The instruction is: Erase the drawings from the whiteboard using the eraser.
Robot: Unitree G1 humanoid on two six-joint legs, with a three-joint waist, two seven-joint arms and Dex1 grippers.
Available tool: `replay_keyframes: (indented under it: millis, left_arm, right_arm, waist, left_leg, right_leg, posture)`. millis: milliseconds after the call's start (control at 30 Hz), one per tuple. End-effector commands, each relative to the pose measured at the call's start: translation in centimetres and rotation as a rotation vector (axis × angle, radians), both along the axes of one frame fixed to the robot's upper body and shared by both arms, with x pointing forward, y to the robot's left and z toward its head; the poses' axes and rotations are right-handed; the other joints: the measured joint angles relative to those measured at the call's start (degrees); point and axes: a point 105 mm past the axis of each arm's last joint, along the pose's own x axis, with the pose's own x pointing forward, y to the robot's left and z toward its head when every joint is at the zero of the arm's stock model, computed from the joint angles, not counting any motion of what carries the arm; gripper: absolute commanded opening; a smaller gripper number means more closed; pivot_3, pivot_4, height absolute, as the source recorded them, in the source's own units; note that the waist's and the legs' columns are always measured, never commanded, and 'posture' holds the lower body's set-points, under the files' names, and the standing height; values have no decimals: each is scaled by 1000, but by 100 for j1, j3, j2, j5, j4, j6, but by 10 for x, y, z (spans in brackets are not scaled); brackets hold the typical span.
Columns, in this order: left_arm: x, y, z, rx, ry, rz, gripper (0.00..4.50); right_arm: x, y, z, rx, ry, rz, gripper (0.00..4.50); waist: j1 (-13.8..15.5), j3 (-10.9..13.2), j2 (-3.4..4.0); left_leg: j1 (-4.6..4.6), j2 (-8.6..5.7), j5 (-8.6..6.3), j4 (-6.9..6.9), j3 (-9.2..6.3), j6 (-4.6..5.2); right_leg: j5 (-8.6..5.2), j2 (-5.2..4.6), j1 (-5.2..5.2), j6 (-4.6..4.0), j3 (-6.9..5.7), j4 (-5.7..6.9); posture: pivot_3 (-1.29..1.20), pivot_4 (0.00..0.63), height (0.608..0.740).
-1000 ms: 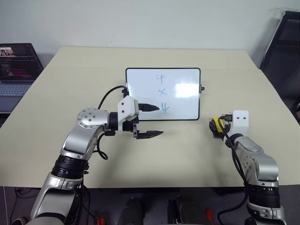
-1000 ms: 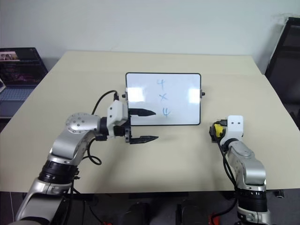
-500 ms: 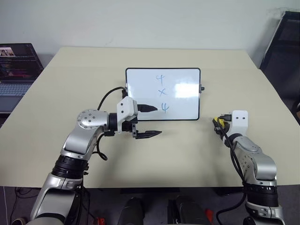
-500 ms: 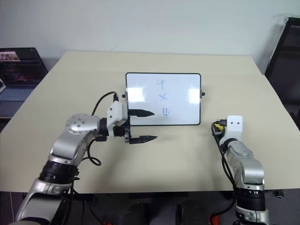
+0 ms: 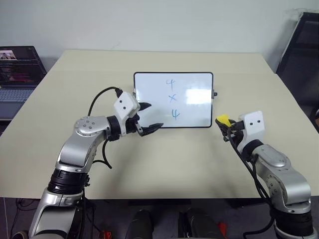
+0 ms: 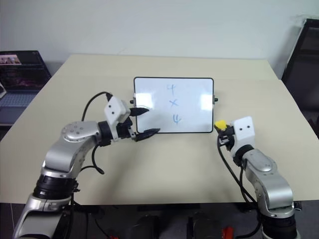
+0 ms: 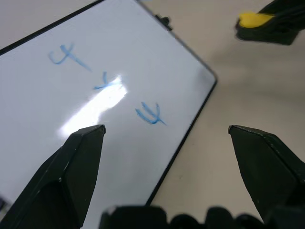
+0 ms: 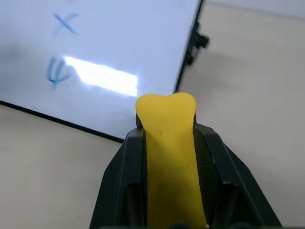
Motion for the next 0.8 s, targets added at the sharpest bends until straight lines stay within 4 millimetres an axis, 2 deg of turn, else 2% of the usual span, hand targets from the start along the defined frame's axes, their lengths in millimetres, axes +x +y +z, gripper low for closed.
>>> replay_keyframes:
  millis: [33,200,367,600,800]
  left_arm:
    - [8,9,19,14,-77,105,4500]
    - [13,11,26,-5,-95,143,4500]
    - [16,3,38,-18,-133,133,4500]
    - [21,3,46,-17,-152,146,4500]
    - [18,3,43,-13,-149,139,4500]
  right_arm:
    - [18,29,41,-75,-159,123,990]
    - [48,60,64,-112,-228,212,988]
    - [80,100,84,-166,-263,322,988]
    - [110,129,96,-279,-313,364,988]
    - [124,144,85,-375,-306,381,987]
  waist:
    - [-40,0,0]
    - [-46,-1,-2]
    - [-33,1,-1]
    - [-39,1,-1]
    - [-54,2,-1]
  left_leg:
    - [1,0,0,0,3,0]
    - [6,2,1,0,3,0]
    - [-3,-5,1,-2,9,0]
    - [-4,-5,1,-3,5,0]
    - [-4,-3,1,-4,4,-1]
  right_leg:
    - [0,0,-2,4,-1,1]
    - [15,0,1,-17,0,8]
    - [16,-26,-11,-19,-7,11]
    - [16,-31,-11,-20,-16,10]
    - [16,-32,-14,-21,-15,16]
  posture:
    - [0,150,740]
    - [0,150,740]
    - [0,150,740]
    - [0,150,740]
    - [0,150,740]
